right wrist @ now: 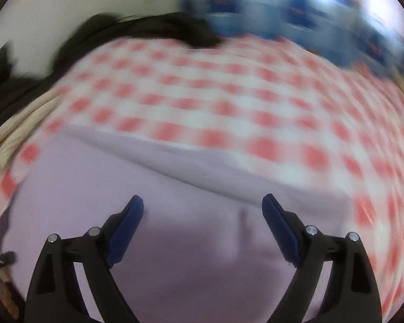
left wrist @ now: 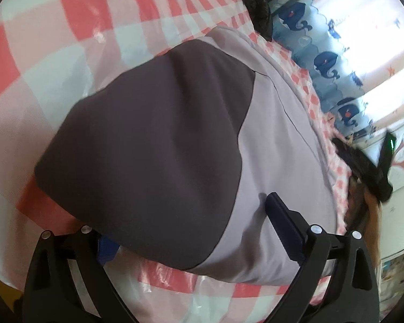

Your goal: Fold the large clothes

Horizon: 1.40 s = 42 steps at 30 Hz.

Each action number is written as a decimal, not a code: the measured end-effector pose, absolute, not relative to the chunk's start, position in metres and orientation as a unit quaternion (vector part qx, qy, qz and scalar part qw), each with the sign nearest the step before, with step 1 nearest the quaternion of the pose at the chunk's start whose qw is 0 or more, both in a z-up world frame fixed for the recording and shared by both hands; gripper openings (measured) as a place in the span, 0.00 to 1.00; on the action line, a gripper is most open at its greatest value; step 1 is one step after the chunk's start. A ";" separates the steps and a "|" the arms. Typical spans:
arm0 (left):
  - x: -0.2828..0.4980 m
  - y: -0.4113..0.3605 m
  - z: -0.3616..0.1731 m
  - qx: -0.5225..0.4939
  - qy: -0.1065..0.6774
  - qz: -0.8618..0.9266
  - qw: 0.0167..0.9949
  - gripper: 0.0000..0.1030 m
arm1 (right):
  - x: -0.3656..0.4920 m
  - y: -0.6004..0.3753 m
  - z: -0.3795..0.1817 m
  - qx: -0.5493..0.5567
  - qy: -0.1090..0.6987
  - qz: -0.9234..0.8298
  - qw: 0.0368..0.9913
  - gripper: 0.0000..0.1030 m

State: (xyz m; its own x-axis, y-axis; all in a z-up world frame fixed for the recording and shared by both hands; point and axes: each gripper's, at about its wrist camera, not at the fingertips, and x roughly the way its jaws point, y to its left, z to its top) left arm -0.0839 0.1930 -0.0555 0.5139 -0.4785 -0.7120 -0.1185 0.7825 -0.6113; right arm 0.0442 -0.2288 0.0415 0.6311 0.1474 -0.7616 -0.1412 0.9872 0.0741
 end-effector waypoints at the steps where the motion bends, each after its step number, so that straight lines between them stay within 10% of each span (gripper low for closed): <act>1: -0.084 0.195 -0.056 -0.318 0.479 -0.113 0.811 0.89 | 0.057 -0.202 0.043 0.001 0.426 0.109 0.898 0.84; 21: -0.075 0.195 -0.064 -0.337 0.475 -0.106 0.806 0.91 | 0.183 -0.006 -0.048 -0.052 0.560 0.155 0.812 0.93; 29: -0.071 0.207 -0.070 -0.383 0.461 -0.099 0.794 0.91 | 0.034 -0.124 0.059 -0.018 0.441 0.158 0.883 0.93; 35: -0.071 0.207 -0.073 -0.389 0.452 -0.083 0.799 0.91 | -0.039 -0.194 -0.019 -0.005 0.501 0.104 0.859 0.94; 42: -0.069 0.215 -0.056 -0.349 0.450 -0.024 0.822 0.91 | -0.076 -0.202 0.017 0.046 0.450 0.108 0.885 0.94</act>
